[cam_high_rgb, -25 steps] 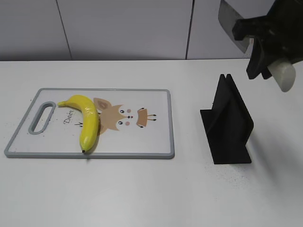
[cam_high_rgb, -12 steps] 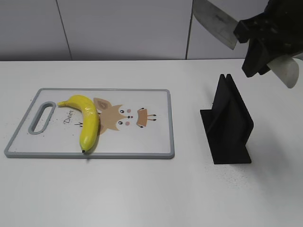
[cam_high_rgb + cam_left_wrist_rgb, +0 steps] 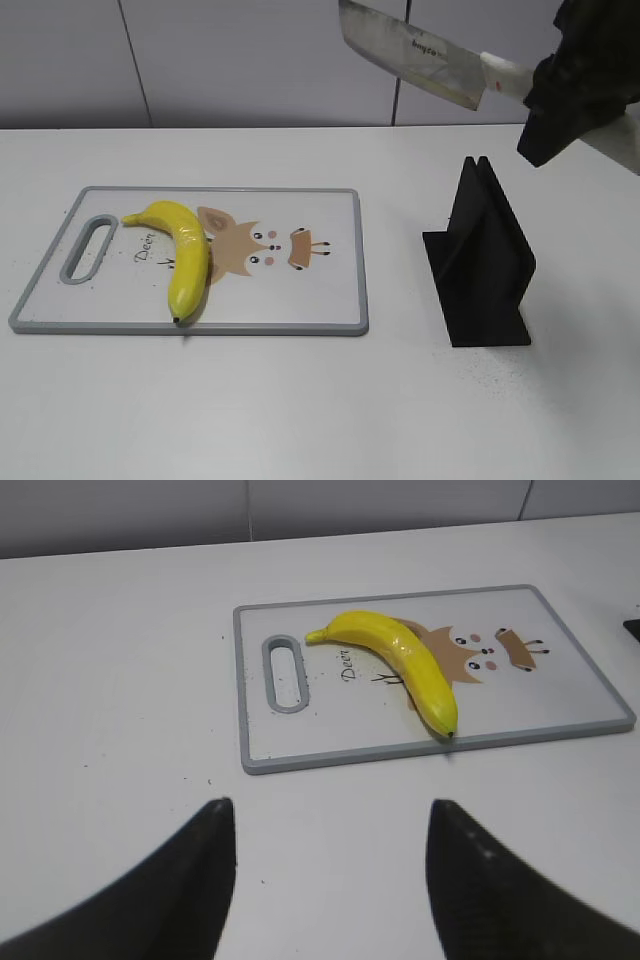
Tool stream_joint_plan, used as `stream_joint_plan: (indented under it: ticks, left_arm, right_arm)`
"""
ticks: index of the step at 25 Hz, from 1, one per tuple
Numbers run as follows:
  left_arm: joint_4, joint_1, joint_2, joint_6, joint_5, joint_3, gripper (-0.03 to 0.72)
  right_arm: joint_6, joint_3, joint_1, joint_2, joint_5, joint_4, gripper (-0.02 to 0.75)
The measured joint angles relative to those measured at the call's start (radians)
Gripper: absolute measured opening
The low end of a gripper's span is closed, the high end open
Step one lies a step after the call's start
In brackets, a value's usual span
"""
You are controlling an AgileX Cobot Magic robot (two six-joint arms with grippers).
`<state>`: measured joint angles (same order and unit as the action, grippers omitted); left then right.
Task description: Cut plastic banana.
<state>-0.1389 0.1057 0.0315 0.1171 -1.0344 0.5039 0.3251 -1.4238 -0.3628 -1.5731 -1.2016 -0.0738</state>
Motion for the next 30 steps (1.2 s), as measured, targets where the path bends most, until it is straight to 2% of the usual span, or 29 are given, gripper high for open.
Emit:
stream_joint_plan:
  ticks: [7, 13, 20, 25, 30]
  left_arm:
    - [0.0, 0.0, 0.129, 0.083, 0.001, 0.071, 0.584]
    - [-0.007, 0.0, 0.308, 0.255, 0.018, 0.159, 0.584]
    - [-0.019, 0.0, 0.601, 0.443, 0.056, 0.311, 0.584]
    - [-0.031, 0.0, 0.857, 0.553, 0.016, 0.507, 0.584]
    - [-0.054, 0.0, 1.099, 0.691, -0.149, 0.748, 0.584]
  right_arm:
    - [0.431, 0.0, 0.0, 0.0, 0.0, 0.002, 0.184]
    - [0.623, 0.0, 0.0, 0.0, 0.003, 0.002, 0.184]
    - [0.703, -0.049, 0.0, -0.055, 0.001, -0.027, 0.184]
    - [0.736, -0.161, 0.0, -0.152, 0.0, -0.169, 0.184]
    - [0.746, -0.231, 0.0, -0.251, 0.001, -0.282, 0.184]
